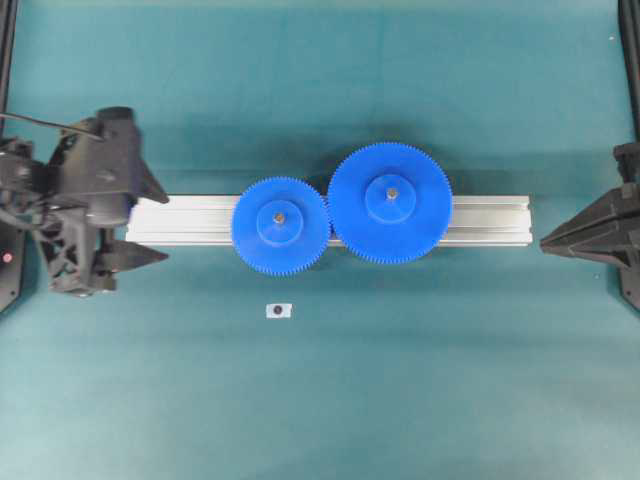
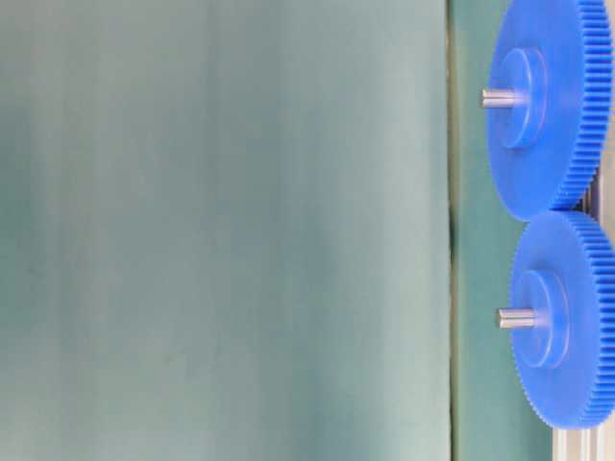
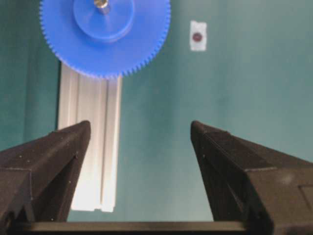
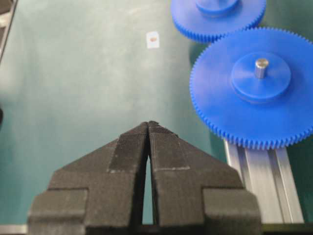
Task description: Insert the small gear onto the shaft.
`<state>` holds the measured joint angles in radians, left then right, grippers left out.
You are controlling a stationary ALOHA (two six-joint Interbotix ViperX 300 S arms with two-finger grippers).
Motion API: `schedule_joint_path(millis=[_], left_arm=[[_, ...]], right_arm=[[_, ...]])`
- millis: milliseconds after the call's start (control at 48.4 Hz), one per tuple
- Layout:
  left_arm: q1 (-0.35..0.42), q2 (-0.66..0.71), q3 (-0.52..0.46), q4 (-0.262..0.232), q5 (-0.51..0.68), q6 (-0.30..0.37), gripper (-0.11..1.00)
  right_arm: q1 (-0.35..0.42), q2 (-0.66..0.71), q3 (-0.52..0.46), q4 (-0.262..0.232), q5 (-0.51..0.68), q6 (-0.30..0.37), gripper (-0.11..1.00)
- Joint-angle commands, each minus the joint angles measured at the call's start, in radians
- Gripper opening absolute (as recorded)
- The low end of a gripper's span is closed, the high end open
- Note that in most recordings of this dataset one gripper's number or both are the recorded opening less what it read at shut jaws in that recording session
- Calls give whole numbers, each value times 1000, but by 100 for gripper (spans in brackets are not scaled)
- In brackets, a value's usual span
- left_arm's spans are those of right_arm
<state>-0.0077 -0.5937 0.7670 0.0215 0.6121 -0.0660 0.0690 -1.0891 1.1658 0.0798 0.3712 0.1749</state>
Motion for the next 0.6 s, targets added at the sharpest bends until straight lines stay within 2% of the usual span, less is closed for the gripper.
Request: schedule_joint_path(millis=[0, 578], left_arm=[[-11, -35, 6, 2, -26, -6, 81], [-14, -74, 38, 2, -57, -5, 81]], right_arm=[[-3, 2, -9, -2, -8, 9, 6], [-18, -41, 15, -5, -43, 8, 6]])
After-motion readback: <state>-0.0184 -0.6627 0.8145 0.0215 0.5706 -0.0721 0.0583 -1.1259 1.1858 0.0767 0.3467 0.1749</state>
